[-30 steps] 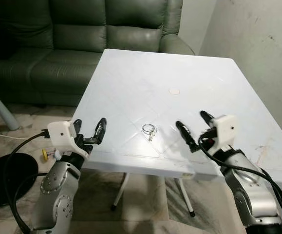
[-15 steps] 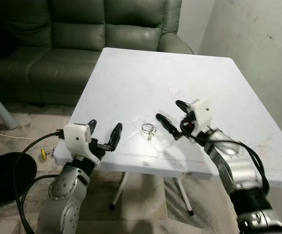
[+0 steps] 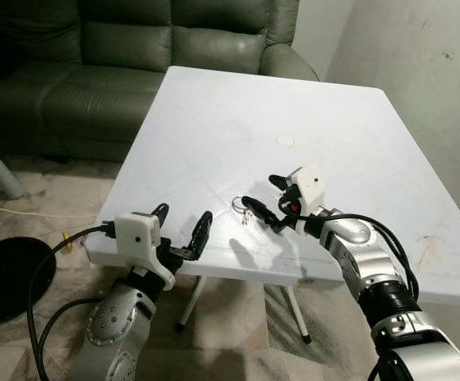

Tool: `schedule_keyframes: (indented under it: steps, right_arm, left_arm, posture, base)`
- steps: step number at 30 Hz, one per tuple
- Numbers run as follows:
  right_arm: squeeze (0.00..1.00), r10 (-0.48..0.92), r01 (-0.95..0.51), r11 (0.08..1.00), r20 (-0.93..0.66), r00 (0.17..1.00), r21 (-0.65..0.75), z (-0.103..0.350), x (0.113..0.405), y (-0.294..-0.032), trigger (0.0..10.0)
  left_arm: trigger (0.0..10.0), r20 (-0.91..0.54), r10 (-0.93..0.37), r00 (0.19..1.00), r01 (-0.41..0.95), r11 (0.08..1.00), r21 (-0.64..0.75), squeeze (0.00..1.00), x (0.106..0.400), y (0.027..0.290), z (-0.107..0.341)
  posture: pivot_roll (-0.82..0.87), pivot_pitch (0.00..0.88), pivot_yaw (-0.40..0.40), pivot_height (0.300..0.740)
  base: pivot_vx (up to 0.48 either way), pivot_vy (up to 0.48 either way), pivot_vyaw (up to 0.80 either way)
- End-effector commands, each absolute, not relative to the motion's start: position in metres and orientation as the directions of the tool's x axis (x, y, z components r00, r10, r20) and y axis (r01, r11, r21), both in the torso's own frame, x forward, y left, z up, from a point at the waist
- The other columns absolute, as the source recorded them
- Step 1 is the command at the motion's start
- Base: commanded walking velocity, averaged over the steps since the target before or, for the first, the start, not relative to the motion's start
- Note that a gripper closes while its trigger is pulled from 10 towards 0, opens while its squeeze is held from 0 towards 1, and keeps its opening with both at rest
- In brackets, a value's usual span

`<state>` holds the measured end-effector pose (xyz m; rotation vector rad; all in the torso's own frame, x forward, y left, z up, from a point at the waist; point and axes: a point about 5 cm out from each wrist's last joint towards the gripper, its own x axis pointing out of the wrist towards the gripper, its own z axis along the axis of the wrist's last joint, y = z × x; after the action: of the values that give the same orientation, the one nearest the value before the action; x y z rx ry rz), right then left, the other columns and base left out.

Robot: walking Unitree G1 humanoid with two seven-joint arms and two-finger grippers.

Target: Hang keys on a hook

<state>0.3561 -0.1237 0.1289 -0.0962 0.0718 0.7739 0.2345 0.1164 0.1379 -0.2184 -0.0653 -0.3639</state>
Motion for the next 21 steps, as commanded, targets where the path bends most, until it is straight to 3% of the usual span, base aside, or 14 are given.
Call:
schedule_keyframes:
  steps: [1,21]
  right_arm:
    - [0.0,0.705,-0.712,0.698,-0.098,0.703,-0.082,0.132,0.359,-0.123,10.0]
    - [0.0,0.735,-0.742,0.668,-0.102,0.67,-0.062,0.135,0.367,-0.098,10.0]
  left_arm:
    - [10.0,0.105,-0.354,0.929,0.368,0.908,-0.199,0.0,0.231,0.113,0.141]
    - [10.0,0.078,-0.334,0.939,0.343,0.908,-0.239,0.0,0.218,0.111,0.141]
  posture:
    - [0.07,0.141,-0.124,0.74]
    - [0.09,0.194,-0.138,0.74]
  base:
    - [0.0,0.0,0.0]
    - [0.0,0.0,0.0]
